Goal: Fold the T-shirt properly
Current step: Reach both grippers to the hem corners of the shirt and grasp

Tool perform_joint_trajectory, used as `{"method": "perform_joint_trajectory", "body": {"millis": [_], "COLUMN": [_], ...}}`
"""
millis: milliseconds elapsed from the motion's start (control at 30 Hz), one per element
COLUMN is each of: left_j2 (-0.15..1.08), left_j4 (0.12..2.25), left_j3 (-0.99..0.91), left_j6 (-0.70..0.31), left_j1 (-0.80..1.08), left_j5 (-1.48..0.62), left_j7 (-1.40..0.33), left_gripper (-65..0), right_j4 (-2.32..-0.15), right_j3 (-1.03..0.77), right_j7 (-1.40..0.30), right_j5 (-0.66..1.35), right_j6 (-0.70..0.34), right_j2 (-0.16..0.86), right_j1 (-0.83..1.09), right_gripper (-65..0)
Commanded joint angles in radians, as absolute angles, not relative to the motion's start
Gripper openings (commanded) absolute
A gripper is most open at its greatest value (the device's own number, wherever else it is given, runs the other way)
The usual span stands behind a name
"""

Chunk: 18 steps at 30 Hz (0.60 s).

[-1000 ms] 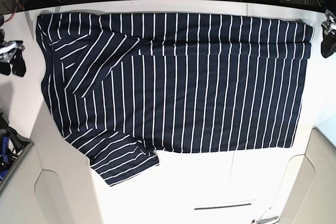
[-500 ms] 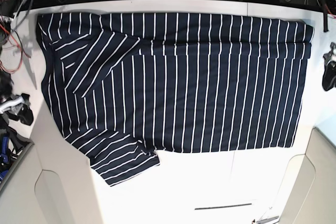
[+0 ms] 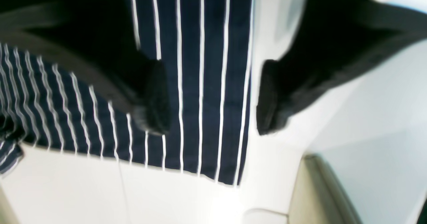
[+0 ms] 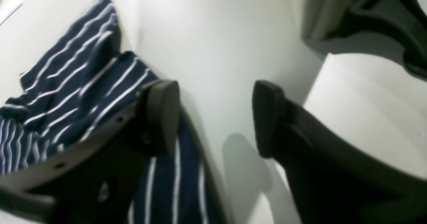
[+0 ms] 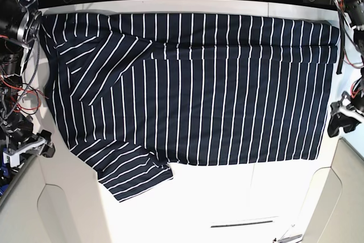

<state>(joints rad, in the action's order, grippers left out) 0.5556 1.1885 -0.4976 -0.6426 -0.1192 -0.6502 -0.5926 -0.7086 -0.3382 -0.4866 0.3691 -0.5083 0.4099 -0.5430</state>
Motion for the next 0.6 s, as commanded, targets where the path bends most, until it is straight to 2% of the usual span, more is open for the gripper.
{"method": "perform_joint_trajectory", "body": {"millis": [0,167,333,567], "left_j2": [0.588,0.599,0.599,0.598], "left_j4": [1.159,0.937,0.747,0.598], "left_j3": [-0.483,-0.401,-0.345,-0.338], "left_j6": [-0.647,-0.646,-0.573,-0.516], "left_j1": [-0.172,-0.32,-0.419,-0.493], "left_j5": [-0.662,-0.593,-0.496,-0.436], "left_j7": [-0.556,-0.504,-0.419,-0.335], "left_gripper": [-19.6,-19.6,-19.6,-19.6], "right_j4": [-0.717,-0.697,-0.679,-0.663], "right_j3": [-0.341,-0.341,-0.341,-0.341], "right_j7": [-0.467,-0.471,-0.471,-0.47], "right_j5": [0.381,0.381,0.381,0.39], "right_j6": [-0.515,-0.516,-0.517,-0.532], "right_j2": [0.431,0.431,0.429,0.428], "right_j1": [-0.57,-0.567,-0.567,-0.557], "right_gripper": [-30.3,-30.3,-30.3,-30.3]}}
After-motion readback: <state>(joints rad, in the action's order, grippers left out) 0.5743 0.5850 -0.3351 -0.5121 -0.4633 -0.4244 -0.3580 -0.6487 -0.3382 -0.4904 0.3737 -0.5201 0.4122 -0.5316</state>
